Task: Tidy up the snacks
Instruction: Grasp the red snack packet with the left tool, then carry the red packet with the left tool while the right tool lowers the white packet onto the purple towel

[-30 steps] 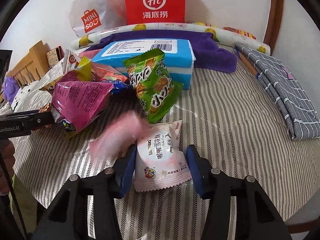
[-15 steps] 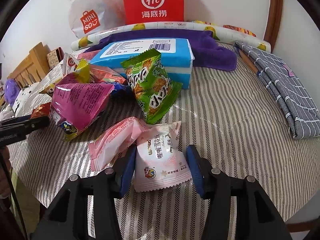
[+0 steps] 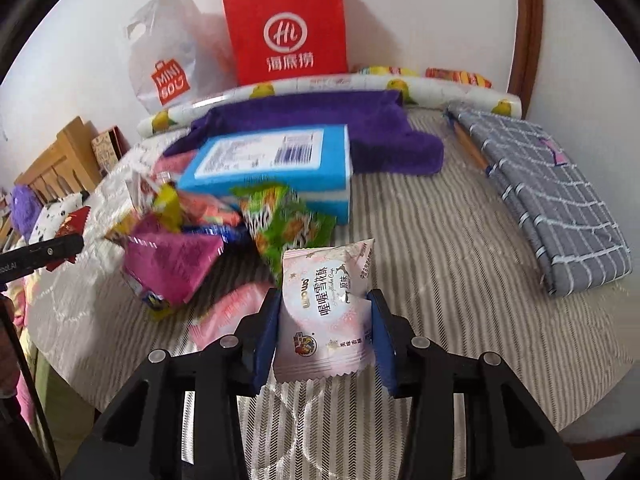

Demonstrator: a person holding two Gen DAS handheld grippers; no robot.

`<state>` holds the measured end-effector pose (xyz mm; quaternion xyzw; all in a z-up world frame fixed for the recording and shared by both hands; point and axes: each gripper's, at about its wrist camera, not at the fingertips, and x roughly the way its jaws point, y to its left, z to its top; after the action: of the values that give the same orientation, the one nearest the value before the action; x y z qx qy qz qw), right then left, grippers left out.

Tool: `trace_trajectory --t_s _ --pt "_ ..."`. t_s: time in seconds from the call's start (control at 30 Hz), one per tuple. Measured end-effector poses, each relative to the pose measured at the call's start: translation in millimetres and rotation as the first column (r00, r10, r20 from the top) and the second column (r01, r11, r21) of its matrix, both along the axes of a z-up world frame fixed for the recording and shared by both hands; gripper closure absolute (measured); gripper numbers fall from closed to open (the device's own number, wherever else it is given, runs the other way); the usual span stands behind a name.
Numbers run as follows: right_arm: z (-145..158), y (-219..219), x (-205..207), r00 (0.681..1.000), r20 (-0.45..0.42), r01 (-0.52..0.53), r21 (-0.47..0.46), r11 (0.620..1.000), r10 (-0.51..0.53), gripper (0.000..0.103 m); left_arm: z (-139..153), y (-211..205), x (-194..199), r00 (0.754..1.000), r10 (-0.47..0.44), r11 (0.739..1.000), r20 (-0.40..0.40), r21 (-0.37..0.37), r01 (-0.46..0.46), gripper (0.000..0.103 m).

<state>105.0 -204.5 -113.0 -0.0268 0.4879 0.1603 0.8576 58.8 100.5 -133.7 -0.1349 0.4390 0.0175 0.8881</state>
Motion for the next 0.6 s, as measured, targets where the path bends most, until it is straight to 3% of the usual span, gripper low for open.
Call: trace_trajectory --t_s 0.4,0.6 --pt "61.3 16.7 32.2 0.997 0.074 -0.034 0.088 0.996 0.028 0.060 44.4 -30.4 51.3 0.992 -0.107 0.994 0.064 -0.014 0.108 0.048" --pt "75.9 34.4 65.2 0.994 0.104 -0.049 0.097 0.994 0.039 0.060 58.1 -37.9 88.6 0.988 -0.135 0.991 0.081 -0.010 0.136 0.048"
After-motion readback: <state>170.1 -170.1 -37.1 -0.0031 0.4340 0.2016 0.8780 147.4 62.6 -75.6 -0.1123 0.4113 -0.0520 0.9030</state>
